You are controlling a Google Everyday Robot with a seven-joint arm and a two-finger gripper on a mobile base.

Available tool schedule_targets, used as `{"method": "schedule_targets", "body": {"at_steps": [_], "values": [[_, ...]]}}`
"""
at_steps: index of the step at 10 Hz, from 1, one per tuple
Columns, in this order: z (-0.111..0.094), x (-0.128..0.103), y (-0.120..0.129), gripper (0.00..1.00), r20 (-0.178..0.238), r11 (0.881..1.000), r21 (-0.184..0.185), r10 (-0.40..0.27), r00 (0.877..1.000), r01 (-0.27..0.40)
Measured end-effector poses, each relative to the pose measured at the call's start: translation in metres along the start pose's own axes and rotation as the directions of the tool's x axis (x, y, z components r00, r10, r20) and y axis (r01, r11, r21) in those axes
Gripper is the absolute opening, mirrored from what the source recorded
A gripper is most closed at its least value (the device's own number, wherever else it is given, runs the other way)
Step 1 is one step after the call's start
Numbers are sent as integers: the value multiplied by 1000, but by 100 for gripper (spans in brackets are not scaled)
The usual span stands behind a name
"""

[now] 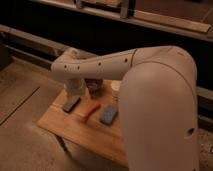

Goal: Place the eraser in the ceramic cup

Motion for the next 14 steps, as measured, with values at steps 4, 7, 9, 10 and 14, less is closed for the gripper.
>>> {"method": "schedule_targets", "body": {"at_steps": [4, 7, 9, 10, 14], "values": [[1, -5, -1, 65, 9, 993, -1, 117, 993, -117], [15, -11, 8, 65, -6, 995, -6, 98, 995, -98], [42, -11, 42, 65, -50, 999, -26, -24, 998, 23], [48, -12, 45, 65, -57, 998, -23, -51, 997, 50], [52, -16, 48, 65, -53, 998, -33, -61, 997, 60]]}}
